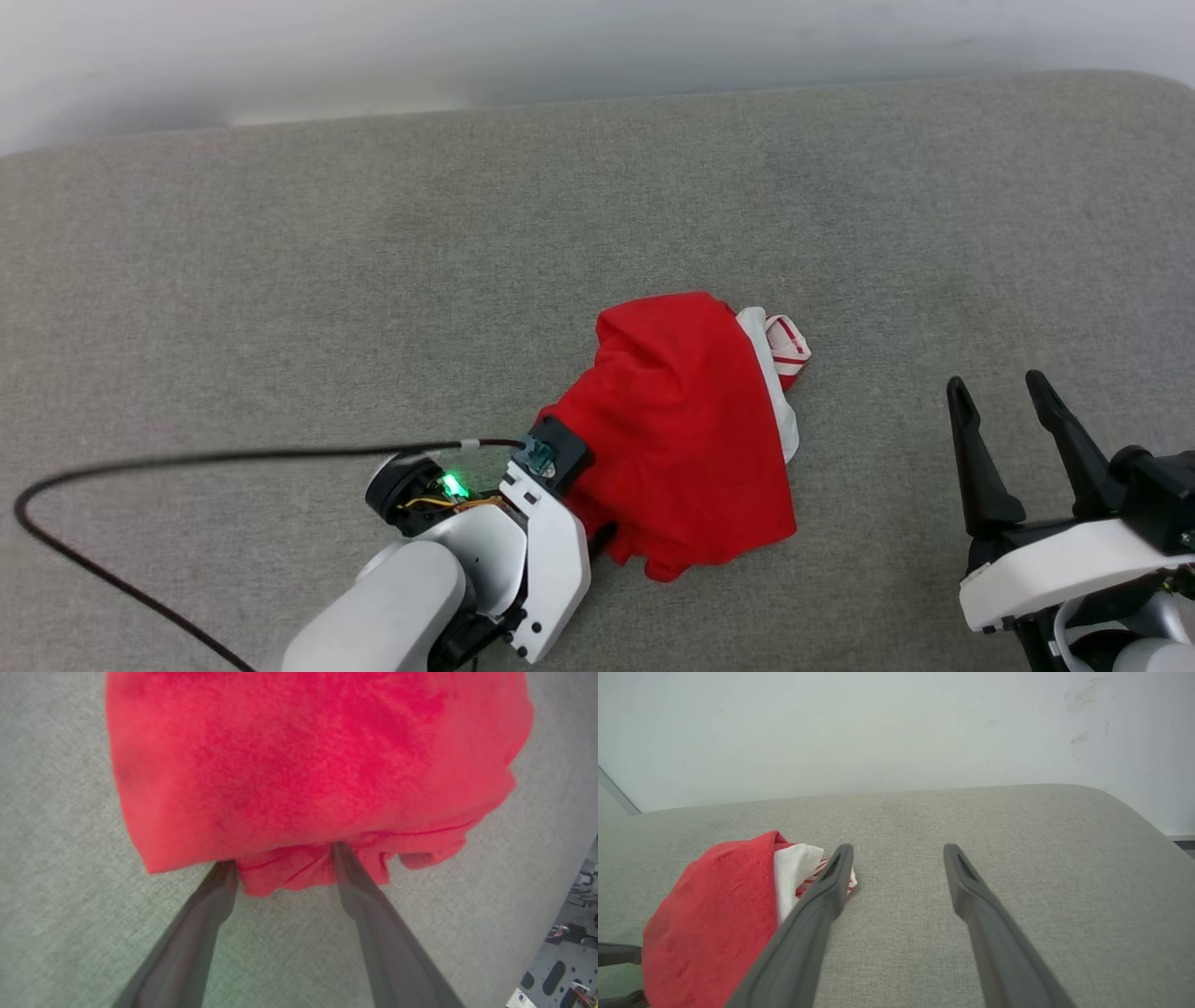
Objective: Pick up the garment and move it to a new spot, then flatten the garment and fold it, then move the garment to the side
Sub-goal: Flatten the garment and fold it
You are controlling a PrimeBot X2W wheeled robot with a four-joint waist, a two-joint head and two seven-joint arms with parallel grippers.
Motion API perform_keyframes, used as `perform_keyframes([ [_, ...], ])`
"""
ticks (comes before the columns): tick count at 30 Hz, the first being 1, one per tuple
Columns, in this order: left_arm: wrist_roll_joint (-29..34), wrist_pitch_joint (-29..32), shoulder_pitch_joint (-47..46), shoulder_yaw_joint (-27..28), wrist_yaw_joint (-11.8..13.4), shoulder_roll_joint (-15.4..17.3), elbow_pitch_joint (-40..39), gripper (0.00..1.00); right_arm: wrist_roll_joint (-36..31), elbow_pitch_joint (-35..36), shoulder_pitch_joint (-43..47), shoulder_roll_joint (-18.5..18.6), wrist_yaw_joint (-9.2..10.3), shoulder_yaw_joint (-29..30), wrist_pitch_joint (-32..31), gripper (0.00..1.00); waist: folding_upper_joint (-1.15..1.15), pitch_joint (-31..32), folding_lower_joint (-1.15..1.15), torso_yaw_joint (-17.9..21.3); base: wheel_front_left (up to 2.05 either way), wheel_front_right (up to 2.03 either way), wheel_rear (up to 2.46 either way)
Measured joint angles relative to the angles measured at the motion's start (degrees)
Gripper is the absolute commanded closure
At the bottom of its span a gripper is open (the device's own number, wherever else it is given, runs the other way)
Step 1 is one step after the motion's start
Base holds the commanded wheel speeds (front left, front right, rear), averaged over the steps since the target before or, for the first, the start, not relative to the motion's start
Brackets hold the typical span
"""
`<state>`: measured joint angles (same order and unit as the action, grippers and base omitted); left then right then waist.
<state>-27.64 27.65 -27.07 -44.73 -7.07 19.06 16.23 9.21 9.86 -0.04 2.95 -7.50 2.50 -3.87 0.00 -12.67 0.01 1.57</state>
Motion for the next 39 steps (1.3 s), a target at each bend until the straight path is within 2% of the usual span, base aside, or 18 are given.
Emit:
perform_keyframes([
  [1, -0.6, 0.7, -0.3, -0.6, 0.0, 0.3, 0.4, 0.0, 0.1, -0.2, 0.0, 0.0, 0.0, 0.0, 0.0, 0.0, 0.0, -0.1, 0.0, 0.2, 0.0, 0.0, 0.0],
  [2, -1.3, 1.1, -0.6, -1.1, -0.1, 0.4, 0.5, 0.5, 0.4, -0.4, 0.0, 0.0, 0.0, -0.1, 0.1, 0.0, 0.0, -0.1, 0.0, 0.3, 0.0, 0.0, 0.0],
  [3, -1.6, 1.3, -0.8, -1.5, -0.2, 0.5, 0.6, 0.84, 0.6, -0.5, 0.0, 0.0, 0.0, -0.1, 0.4, 0.0, 0.0, -0.1, 0.0, 0.4, 0.0, 0.0, 0.0],
  [4, -2.2, 1.6, -1.2, -2.0, -0.2, 0.7, 0.8, 1.0, 0.9, -0.7, 0.0, 0.0, 0.0, -0.1, 0.4, 0.0, 0.0, -0.1, 0.0, 0.5, 0.0, 0.0, 0.0],
  [10, -3.2, -1.0, -1.8, -2.9, -0.3, 2.1, 0.4, 1.0, 1.9, -1.4, -0.1, 0.0, 0.0, 0.1, 0.7, 0.0, 0.0, 0.8, -0.01, 0.3, 0.0, 0.0, 0.0],
  [14, -2.8, -4.5, -1.8, -0.6, 1.8, 3.9, -2.5, 1.0, 2.4, -1.8, 0.2, 0.0, 0.0, 0.6, 0.8, 0.0, 0.0, 1.9, -0.01, -0.3, 0.0, 0.0, 0.0],
  [20, -3.2, -7.2, 1.6, 4.3, 7.9, 8.1, -9.7, 1.0, 2.8, -2.4, 1.1, 0.0, 0.0, 1.1, 0.8, 0.0, 0.0, 3.5, -0.01, -1.8, 0.0, 0.0, 0.0],
  [22, -4.2, -7.4, 4.3, 6.5, 10.4, 9.9, -11.9, 1.0, 2.9, -2.4, 1.4, 0.0, 0.0, 1.3, 0.8, 0.0, 0.0, 4.0, -0.01, -2.3, 0.0, 0.0, 0.0],
  [23, -5.7, -7.8, 7.2, 8.8, 13.1, 11.5, -13.7, 1.0, 2.9, -2.3, 1.5, 0.0, 0.0, 1.5, 0.8, 0.0, 0.0, 4.3, -0.01, -2.8, 0.0, 0.0, 0.0],
  [27, -9.7, -9.3, 14.7, 13.8, 17.9, 13.7, -15.2, 1.0, 2.9, -2.0, 2.0, 0.0, 0.0, 1.5, 0.6, 0.0, 0.0, 4.7, -0.01, -3.7, 0.0, 0.0, 0.0],
  [30, -13.2, -11.1, 20.1, 17.1, 20.3, 14.3, -14.8, 1.0, 2.7, -1.8, 2.3, 0.0, 0.0, 1.5, 0.5, 0.0, 0.0, 5.1, -0.01, -4.1, 0.0, 0.0, 0.0],
  [34, -16.3, -12.5, 25.7, 18.8, 21.4, 14.0, -13.2, 1.0, 2.0, -1.2, 2.3, 0.0, 0.0, 1.0, 0.3, 0.0, 0.0, 5.5, -0.02, -4.3, 0.0, 0.0, 0.0],
  [35, -16.7, -12.9, 26.4, 18.8, 21.4, 13.5, -13.0, 0.94, 1.8, -1.1, 2.3, 0.0, 0.0, 0.9, 0.3, 0.0, 0.0, 5.7, -0.01, -4.3, 0.0, 0.0, 0.0],
  [36, -16.8, -13.5, 26.9, 18.7, 21.4, 13.0, -12.7, 0.53, 1.7, -1.0, 2.3, 0.0, 0.0, 0.8, 0.3, 0.0, 0.0, 5.9, -0.01, -4.3, 0.0, 0.0, 0.0],
  [37, -16.8, -14.0, 27.1, 18.6, 21.4, 12.6, -12.5, 0.0, 1.4, -0.9, 2.3, 0.0, 0.0, 0.8, 0.0, 0.0, 0.0, 6.1, -0.01, -4.4, 0.0, 0.0, 0.0],
  [39, -16.8, -15.8, 27.1, 18.9, 21.4, 12.0, -12.5, 0.0, 0.9, -0.7, 2.3, 0.0, 0.0, 0.9, -0.2, 0.0, 0.0, 6.7, -0.01, -4.6, 0.0, 0.0, 0.0],
])
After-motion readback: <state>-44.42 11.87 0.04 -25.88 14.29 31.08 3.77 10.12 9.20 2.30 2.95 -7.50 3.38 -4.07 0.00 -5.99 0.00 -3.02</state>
